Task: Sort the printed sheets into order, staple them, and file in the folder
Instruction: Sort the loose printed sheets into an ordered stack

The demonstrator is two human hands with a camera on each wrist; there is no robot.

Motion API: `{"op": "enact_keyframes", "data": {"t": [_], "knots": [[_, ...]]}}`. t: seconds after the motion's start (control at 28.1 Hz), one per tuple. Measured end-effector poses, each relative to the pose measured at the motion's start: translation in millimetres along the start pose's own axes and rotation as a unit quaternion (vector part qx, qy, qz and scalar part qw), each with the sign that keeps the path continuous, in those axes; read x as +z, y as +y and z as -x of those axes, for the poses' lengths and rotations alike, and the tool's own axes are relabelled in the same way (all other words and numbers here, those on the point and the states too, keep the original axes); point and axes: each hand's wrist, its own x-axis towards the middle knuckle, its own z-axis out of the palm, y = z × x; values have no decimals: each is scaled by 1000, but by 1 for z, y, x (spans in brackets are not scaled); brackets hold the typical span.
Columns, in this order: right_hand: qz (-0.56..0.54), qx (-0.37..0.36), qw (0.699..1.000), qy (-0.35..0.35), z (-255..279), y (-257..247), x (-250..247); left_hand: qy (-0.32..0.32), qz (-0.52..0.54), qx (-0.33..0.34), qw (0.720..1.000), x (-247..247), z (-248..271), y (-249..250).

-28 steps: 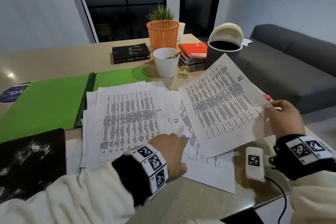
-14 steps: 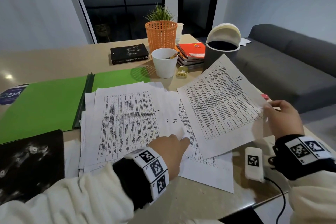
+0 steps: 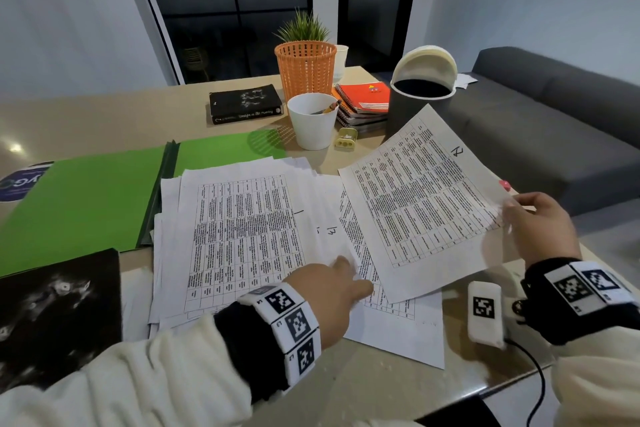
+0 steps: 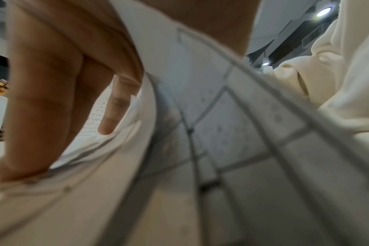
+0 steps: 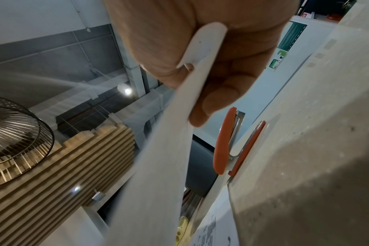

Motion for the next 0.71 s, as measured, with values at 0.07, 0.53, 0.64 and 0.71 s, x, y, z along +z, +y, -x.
{"op": "enact_keyframes", "data": {"t": [0.07,0.53,0.64,0.71], "knots": [[-3,1,1000,0,0,1,0,18,14,-17,1000,1,2,-1],[43,40,998,-31,1,0,-6,90,152,-70,982,-24,19,-38],[94,57,991,-79,5,-2,-5,151,179,-89,968,-39,28,-54],[135,55,981,-128,11,-5,-4,186,198,-103,957,-47,36,-64]]}}
